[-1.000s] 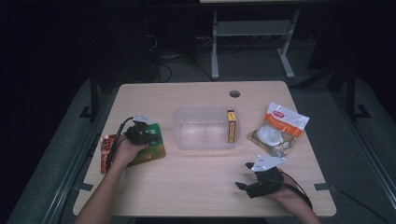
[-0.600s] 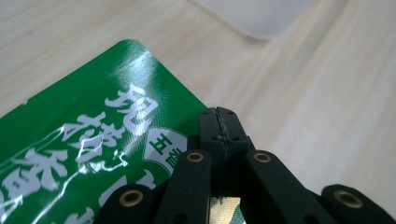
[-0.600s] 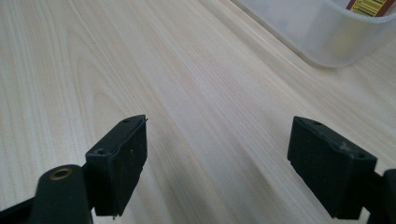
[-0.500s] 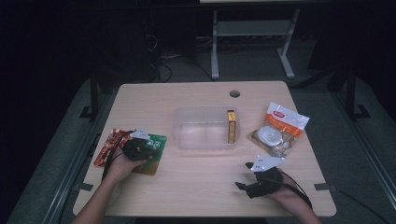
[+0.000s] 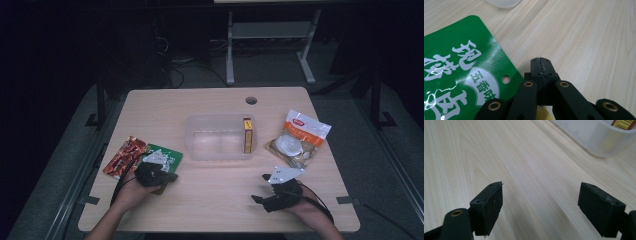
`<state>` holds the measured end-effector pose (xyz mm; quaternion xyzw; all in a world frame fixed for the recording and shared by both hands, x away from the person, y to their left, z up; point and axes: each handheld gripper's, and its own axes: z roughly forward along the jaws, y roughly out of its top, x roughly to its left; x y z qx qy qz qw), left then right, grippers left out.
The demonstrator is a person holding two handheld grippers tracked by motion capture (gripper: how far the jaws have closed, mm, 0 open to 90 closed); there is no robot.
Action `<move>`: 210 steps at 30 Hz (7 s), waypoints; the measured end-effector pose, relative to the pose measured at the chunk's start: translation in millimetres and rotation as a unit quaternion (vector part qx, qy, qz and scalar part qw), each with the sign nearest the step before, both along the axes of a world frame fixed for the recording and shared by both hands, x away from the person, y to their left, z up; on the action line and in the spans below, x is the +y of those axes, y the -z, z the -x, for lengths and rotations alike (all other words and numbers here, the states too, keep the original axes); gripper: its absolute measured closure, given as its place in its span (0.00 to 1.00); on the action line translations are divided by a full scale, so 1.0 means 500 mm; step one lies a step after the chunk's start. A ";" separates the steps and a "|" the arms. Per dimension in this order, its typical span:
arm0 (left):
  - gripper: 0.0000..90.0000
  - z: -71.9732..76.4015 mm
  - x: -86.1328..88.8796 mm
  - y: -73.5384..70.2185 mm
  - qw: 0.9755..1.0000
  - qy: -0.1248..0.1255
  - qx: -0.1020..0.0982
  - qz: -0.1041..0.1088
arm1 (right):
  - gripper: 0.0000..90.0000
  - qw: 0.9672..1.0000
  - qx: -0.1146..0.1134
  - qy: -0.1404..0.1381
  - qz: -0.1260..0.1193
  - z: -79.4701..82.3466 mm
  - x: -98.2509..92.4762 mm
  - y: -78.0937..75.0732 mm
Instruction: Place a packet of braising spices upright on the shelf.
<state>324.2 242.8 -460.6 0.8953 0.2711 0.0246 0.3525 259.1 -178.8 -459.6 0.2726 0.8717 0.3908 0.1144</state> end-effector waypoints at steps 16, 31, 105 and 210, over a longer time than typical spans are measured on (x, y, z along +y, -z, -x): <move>1.00 -0.025 0.026 0.000 0.998 -0.035 -0.047 -0.030 | 0.22 1.000 -0.001 0.001 0.000 -0.001 -0.002 0.000; 1.00 0.002 -0.007 0.003 0.999 -0.007 -0.039 -0.013 | 0.22 1.000 -0.001 -0.002 0.002 0.000 0.000 0.001; 1.00 -0.041 0.152 0.001 0.993 -0.111 -0.030 -0.016 | 0.22 1.000 0.003 -0.003 0.003 -0.002 0.000 0.002; 0.46 -0.024 -0.147 0.012 0.989 0.142 -0.050 0.003 | 0.22 1.000 0.005 -0.003 0.002 -0.002 0.000 0.003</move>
